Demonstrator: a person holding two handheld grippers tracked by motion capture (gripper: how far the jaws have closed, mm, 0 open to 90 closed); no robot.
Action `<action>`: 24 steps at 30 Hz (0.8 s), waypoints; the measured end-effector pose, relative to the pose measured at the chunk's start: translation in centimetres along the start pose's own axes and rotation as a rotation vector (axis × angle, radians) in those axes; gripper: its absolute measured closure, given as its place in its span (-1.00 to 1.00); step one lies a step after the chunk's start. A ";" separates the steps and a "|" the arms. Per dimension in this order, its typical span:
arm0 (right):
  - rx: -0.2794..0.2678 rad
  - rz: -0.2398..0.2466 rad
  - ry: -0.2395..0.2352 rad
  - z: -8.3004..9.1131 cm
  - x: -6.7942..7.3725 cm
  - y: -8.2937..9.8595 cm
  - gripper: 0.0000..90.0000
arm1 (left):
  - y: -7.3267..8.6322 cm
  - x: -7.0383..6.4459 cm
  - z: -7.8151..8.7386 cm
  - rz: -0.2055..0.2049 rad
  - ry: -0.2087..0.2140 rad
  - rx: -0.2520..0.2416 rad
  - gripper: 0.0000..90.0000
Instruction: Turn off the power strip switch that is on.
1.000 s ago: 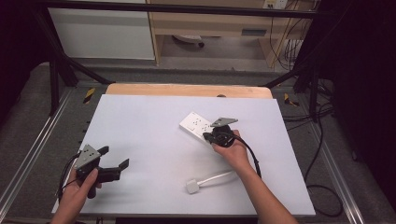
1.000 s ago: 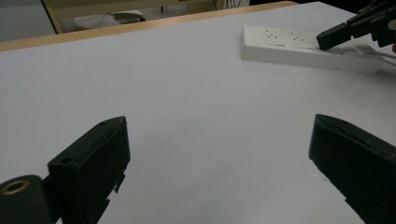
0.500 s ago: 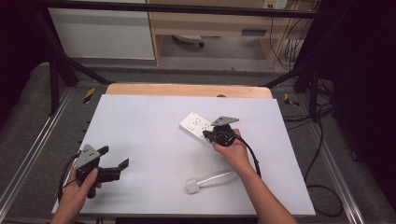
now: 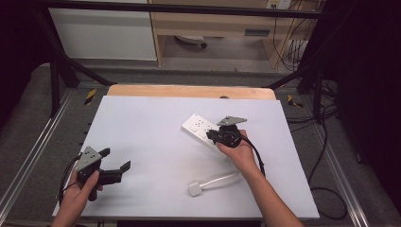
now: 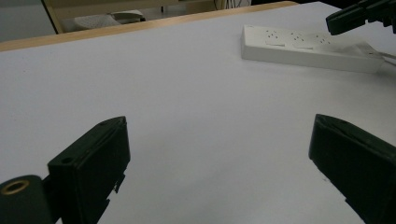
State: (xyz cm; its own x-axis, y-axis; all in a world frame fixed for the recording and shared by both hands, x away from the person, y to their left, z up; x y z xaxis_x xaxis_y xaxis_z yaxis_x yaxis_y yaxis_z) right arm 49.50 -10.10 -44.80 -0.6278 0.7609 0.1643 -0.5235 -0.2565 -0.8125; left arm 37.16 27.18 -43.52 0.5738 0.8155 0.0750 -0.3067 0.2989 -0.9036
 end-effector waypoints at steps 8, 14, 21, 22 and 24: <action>-0.018 -0.050 0.032 0.6 -0.6 -0.4 0.03 | 0.0 0.0 0.0 -0.002 -0.001 0.002 -0.89; -0.041 -0.090 0.084 0.9 -1.4 -0.8 -0.50 | 0.0 0.0 0.0 -0.002 -0.001 0.003 -0.89; -0.059 -0.136 0.096 1.5 -1.8 -1.3 -0.79 | 0.1 0.0 -0.1 0.002 -0.003 0.004 -0.89; -0.060 -0.143 0.098 1.6 -1.9 -1.3 -0.82 | 0.1 0.0 -0.1 0.002 -0.003 0.004 -0.89; -0.062 -0.147 0.100 1.8 -2.0 -1.5 -0.85 | 0.1 0.0 0.0 0.000 -0.004 0.005 -0.89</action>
State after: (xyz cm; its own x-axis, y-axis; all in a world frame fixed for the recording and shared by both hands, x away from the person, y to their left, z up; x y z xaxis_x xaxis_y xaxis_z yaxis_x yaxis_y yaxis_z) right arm 50.48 -12.34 -42.90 -0.4851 0.8437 0.2298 -0.5666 -0.1031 -0.8175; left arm 37.18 27.19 -43.60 0.5712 0.8172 0.0765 -0.3102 0.3012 -0.9017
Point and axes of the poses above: each handheld gripper's, and its own axes: z roughly backward along the jaws, y roughly out of its underside, x roughly to its left, the point moved 5 cm from there along -z, roughly forward along the jaws, and after that the axes turned 7 degrees about -z, right-handed, at the moved point
